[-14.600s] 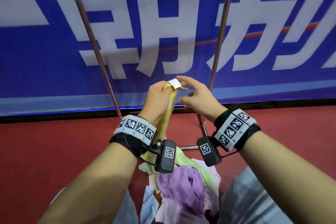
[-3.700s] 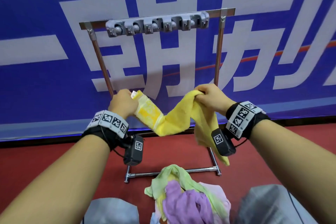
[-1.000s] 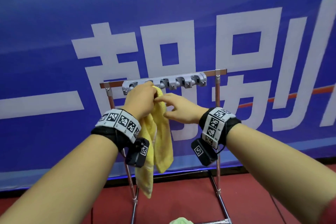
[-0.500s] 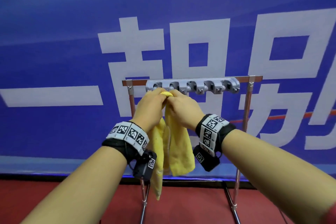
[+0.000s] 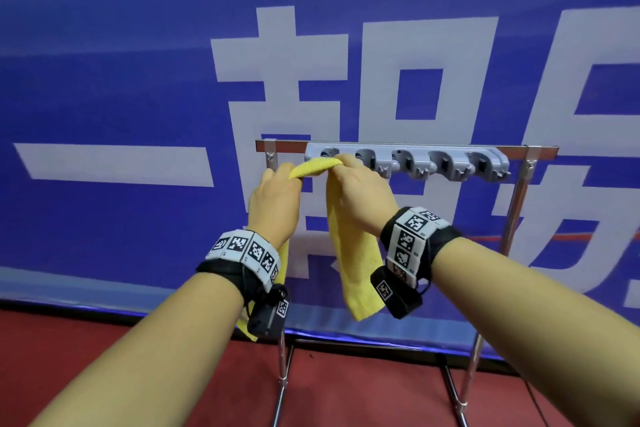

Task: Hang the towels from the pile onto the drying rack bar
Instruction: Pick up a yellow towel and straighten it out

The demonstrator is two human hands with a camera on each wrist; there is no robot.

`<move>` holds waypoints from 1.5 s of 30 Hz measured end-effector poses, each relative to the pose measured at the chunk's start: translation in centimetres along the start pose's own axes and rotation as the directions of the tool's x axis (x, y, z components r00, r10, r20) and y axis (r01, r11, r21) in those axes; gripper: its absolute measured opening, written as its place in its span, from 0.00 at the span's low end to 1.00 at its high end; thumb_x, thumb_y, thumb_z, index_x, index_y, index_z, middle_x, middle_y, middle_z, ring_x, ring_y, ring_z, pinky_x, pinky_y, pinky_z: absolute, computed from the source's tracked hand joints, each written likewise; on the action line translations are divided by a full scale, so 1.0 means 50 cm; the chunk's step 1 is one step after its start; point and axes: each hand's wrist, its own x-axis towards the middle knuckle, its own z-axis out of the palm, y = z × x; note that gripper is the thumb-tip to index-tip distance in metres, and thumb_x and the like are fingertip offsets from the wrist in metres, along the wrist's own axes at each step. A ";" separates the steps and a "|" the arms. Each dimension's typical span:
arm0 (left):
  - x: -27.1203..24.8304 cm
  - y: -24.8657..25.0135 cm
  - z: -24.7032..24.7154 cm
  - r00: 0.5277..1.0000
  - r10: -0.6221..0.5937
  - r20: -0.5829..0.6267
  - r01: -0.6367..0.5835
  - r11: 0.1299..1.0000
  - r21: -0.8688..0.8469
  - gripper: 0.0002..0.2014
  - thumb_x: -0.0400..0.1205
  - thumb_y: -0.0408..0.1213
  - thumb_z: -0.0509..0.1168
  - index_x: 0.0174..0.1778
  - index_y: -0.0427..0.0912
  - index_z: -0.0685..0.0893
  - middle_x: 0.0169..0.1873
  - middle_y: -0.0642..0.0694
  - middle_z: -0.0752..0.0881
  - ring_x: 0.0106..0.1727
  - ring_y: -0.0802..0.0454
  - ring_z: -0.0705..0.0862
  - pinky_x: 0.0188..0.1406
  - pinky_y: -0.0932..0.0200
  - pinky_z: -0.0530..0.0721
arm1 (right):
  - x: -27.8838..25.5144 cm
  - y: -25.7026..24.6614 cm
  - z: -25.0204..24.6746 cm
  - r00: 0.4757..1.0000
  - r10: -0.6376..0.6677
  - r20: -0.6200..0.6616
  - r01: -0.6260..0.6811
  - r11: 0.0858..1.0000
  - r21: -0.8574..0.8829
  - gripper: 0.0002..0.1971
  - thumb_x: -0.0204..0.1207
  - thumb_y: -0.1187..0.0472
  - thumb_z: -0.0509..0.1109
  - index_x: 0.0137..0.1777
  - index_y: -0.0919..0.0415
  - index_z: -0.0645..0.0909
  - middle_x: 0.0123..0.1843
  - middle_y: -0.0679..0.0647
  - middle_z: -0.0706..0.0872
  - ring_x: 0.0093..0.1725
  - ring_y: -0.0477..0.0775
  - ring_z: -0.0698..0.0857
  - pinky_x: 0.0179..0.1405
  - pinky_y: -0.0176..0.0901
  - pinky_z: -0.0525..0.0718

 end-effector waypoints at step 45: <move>0.170 -0.132 0.152 0.980 0.190 0.058 -0.190 0.982 -0.003 0.05 0.78 0.33 0.65 0.39 0.47 0.79 0.61 0.52 0.77 0.55 0.48 0.77 0.40 0.54 0.79 | 0.138 0.081 0.149 0.981 -0.137 -0.135 0.109 0.975 -0.194 0.03 0.70 0.62 0.66 0.43 0.58 0.79 0.43 0.56 0.81 0.47 0.63 0.78 0.46 0.53 0.72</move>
